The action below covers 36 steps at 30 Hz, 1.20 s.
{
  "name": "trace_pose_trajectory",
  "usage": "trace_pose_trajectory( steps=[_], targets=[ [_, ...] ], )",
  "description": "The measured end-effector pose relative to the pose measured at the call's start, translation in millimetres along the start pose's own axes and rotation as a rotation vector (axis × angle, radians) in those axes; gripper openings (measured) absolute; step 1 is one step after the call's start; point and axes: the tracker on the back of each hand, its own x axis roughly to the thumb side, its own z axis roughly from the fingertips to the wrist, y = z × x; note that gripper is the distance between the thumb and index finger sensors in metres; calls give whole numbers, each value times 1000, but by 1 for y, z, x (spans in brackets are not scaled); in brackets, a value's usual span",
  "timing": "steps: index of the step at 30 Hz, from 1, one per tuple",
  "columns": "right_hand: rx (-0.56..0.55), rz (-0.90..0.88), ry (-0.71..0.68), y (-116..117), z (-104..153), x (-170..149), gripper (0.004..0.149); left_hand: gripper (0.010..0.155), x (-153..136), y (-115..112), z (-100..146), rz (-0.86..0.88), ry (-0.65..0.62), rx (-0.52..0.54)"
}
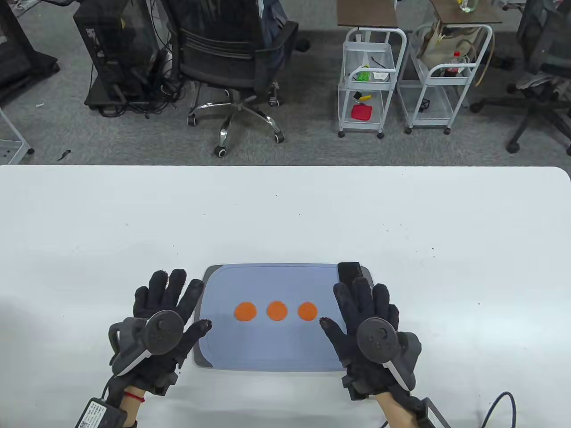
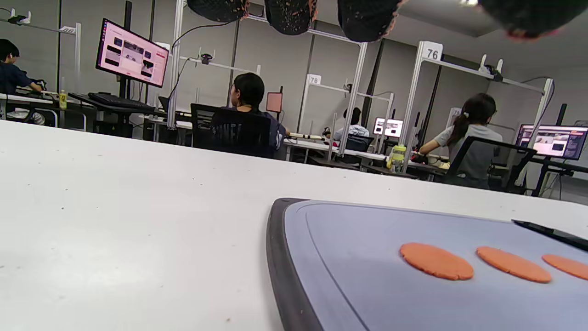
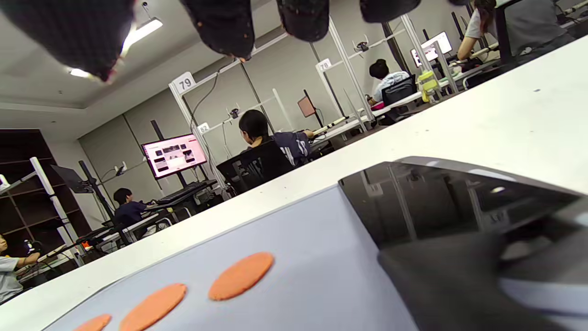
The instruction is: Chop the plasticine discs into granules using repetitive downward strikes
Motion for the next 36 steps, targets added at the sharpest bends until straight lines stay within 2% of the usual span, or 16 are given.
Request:
trace_pose_trajectory(
  steps=[5,11,13,16,20,26,36],
  targets=[
    [7,9,17,0,0,-1,80,82,-3,-10,-4,3,26,-70],
    [2,57,29,-2,3,6,82,83,-1,-14,-5,-25,35,-87],
    [24,123,63,0,4,9,81,82,0,-14,-6,-29,36,-91],
    [147,212,149,10,4,13,82,82,-4,-18,-8,-53,45,-99],
    [246,356,183,20,9,19,82,82,-8,-21,-10,-60,58,-118],
    [269,558,218,28,16,29,79,82,-6,-22,-10,-71,63,-121],
    [335,609,241,42,10,16,72,81,8,-28,-8,-95,38,-142]
  ],
)
